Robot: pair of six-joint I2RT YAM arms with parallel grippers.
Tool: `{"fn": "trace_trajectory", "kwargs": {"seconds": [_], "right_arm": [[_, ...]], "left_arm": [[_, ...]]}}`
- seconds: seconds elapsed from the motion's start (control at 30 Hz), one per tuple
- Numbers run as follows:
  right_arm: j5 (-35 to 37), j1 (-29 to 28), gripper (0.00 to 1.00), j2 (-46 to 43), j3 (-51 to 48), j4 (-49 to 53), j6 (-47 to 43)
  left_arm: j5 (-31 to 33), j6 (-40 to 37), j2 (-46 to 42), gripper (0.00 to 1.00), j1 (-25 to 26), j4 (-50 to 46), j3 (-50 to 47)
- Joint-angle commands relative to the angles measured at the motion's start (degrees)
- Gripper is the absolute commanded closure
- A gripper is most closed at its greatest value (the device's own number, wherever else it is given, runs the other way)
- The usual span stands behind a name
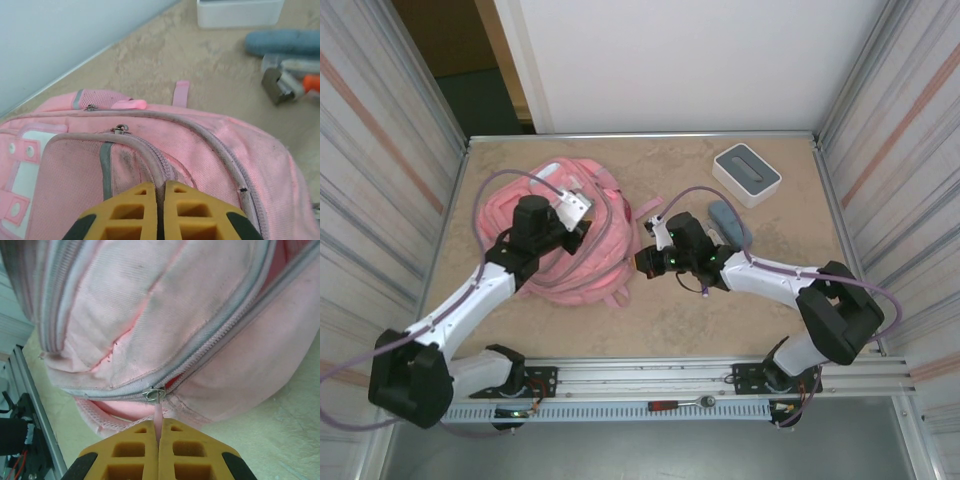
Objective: Pack the student bag
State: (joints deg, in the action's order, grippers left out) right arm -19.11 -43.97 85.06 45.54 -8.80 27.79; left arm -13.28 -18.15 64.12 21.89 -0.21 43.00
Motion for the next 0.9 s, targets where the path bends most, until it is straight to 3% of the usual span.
{"fn": "trace_trajectory", "kwargs": {"seconds": [0.0, 0.17, 0.3, 0.53, 0.63, 0.87], "right_arm": [[3.29, -0.83, 1.00, -1.75, 0.07, 0.20, -2.12], [1.68, -2.33, 1.00, -2.09, 0.78, -0.55, -3.70], [4.61, -2.53, 1.00, -3.25, 0.78, 0.36, -4.11], [20.16, -5.03, 1.00, -5.93, 1.57, 7.30, -8.23], [25.08, -5.59, 1.00, -6.35, 1.91, 8.76, -9.52], [34.16, -6.00, 1.00, -6.31, 3.35, 11.78, -12.35]], "left_arm": [[-9.64, 3.32, -4.86, 1.00, -1.07, 6.52, 0.45], [-5.88, 5.14, -5.80, 1.00, -1.93, 6.34, 0.02], [-5.32, 4.43, -5.03, 1.00, -1.94, 5.66, -0.07], [-8.59, 1.45, -2.79, 1.00, -4.93, 2.80, -0.41], [-12.36, 0.86, -3.37, 1.00, -7.05, 2.44, -0.80], [-14.43, -0.73, -2.92, 1.00, -8.84, 0.77, -0.33]]}}
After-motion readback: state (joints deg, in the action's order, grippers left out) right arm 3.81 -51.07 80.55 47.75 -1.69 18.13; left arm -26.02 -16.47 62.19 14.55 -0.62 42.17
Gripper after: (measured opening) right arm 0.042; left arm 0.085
